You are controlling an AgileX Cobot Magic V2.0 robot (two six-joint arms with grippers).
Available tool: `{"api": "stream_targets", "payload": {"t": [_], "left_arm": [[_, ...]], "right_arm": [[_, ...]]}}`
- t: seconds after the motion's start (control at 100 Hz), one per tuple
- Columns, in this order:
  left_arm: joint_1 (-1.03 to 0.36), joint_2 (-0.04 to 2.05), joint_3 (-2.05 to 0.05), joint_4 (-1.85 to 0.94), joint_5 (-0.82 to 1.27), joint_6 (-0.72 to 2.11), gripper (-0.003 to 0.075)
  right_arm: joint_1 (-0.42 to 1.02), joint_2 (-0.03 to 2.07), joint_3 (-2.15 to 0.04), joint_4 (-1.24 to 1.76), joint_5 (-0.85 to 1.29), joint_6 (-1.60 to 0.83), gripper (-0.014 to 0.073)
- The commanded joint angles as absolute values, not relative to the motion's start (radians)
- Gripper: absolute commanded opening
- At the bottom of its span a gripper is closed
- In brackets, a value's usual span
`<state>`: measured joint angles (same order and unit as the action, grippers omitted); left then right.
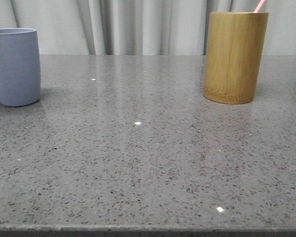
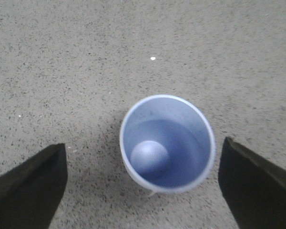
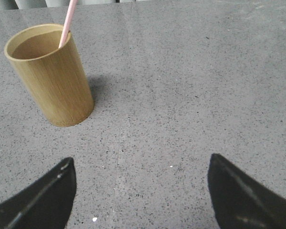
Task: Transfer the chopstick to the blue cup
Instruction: 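Lower the left gripper into the light blue cup and grip its rim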
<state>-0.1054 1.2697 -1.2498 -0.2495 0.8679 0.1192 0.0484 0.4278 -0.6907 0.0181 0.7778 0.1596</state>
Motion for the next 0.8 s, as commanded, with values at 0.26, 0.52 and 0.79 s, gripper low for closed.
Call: {"api": "stream_targets", "payload": {"t": [0.26,0.52,0.79], "left_arm": [[-0.102,1.417,-1.315,-0.254,0.824,0.11,0.062],[-0.102,1.451,-1.315,-0.256,0.824,0.11,0.0445],[-0.102,1.451,-1.315,-0.261,0.822,0.11,0.0034]], "right_arm": [[0.045,0.444,-0.726,0.008,0.703,0.157,0.0572],[0.045,0.444,-0.726,0.007,0.702,0.157,0.0572],[0.045,0.444,-0.726,0.007,0.673,0.157,0.0572]]}}
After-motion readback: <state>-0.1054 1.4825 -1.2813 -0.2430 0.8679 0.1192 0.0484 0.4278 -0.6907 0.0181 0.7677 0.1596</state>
